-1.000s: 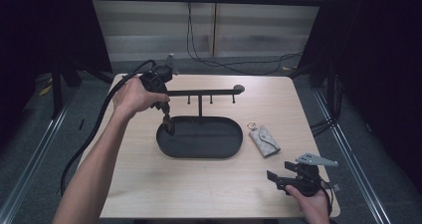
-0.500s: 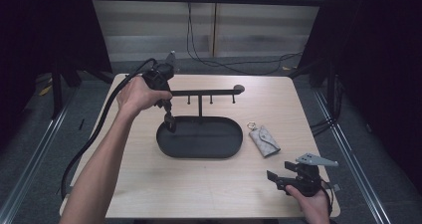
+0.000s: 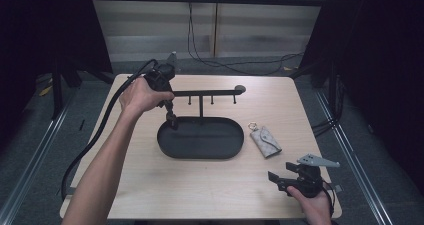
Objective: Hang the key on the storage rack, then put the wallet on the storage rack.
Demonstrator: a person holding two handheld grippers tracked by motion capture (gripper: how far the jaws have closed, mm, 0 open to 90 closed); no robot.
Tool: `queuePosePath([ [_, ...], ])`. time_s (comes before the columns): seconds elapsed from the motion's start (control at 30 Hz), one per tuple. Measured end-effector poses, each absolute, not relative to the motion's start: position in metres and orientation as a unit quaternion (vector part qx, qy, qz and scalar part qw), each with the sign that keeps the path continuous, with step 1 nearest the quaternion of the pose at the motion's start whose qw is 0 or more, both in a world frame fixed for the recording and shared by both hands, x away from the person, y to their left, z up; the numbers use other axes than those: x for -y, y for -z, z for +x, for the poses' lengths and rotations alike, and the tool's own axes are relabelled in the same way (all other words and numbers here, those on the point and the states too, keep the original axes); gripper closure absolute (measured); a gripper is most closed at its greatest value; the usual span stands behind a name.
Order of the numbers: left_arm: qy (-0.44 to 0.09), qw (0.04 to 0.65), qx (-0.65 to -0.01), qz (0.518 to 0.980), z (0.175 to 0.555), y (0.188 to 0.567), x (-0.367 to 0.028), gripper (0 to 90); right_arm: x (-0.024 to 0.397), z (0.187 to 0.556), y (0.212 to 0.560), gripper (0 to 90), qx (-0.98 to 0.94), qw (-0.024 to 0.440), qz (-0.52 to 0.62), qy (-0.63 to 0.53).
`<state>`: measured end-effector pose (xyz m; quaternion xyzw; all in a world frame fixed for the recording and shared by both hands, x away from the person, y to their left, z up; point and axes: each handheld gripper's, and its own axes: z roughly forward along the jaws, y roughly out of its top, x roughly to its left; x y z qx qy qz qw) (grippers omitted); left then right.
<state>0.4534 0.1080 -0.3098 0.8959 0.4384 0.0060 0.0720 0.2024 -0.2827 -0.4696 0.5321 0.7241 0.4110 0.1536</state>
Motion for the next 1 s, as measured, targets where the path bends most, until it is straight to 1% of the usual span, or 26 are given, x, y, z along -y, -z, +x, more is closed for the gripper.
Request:
queuePosePath([
  [0.13,-0.001,0.071,-0.441,0.895,0.454,0.315,-0.110,55.1,0.283,0.203,0.470,17.6,-0.725,0.153,0.531,-0.411],
  [0.2,0.003,0.084,-0.443,0.893,0.454,0.314,-0.114,51.1,0.282,0.203,0.470,17.6,-0.725,0.152,0.532,-0.411],
  [0.33,0.003,0.102,-0.438,0.893,0.452,0.311,-0.118,39.9,0.282,0.204,0.470,17.6,-0.724,0.152,0.533,-0.411],
  [0.43,0.009,0.130,-0.433,0.892,0.446,0.310,-0.125,33.3,0.283,0.204,0.470,17.6,-0.721,0.151,0.537,-0.412],
  [0.5,0.013,0.146,-0.432,0.890,0.443,0.310,-0.130,25.6,0.283,0.204,0.470,17.6,-0.722,0.151,0.536,-0.411],
  [0.57,0.017,0.153,-0.434,0.887,0.442,0.311,-0.133,25.9,0.282,0.204,0.470,17.6,-0.722,0.152,0.536,-0.411],
  [0.6,0.027,0.165,-0.418,0.893,0.438,0.312,-0.138,23.8,0.282,0.203,0.470,17.6,-0.723,0.153,0.534,-0.410],
  [0.63,0.027,0.165,-0.418,0.893,0.438,0.312,-0.138,21.4,0.282,0.203,0.470,17.6,-0.723,0.153,0.534,-0.410],
  [0.67,0.037,0.169,-0.416,0.893,0.437,0.313,-0.140,22.2,0.283,0.203,0.470,17.6,-0.721,0.156,0.536,-0.411],
  [0.73,0.027,0.181,-0.414,0.892,0.433,0.314,-0.147,22.4,0.284,0.203,0.470,17.6,-0.719,0.155,0.539,-0.411],
  [0.77,0.027,0.196,-0.415,0.888,0.430,0.314,-0.155,18.3,0.284,0.203,0.470,17.6,-0.717,0.155,0.540,-0.412],
  [0.87,0.018,0.211,-0.415,0.885,0.426,0.313,-0.163,17.7,0.284,0.203,0.470,17.6,-0.719,0.155,0.539,-0.410],
  [0.9,0.005,0.230,-0.415,0.880,0.422,0.313,-0.173,16.5,0.283,0.203,0.470,17.6,-0.719,0.156,0.538,-0.410],
  [1.0,0.007,0.235,-0.408,0.882,0.416,0.317,-0.182,16.8,0.284,0.202,0.470,17.6,-0.717,0.157,0.541,-0.410],
])
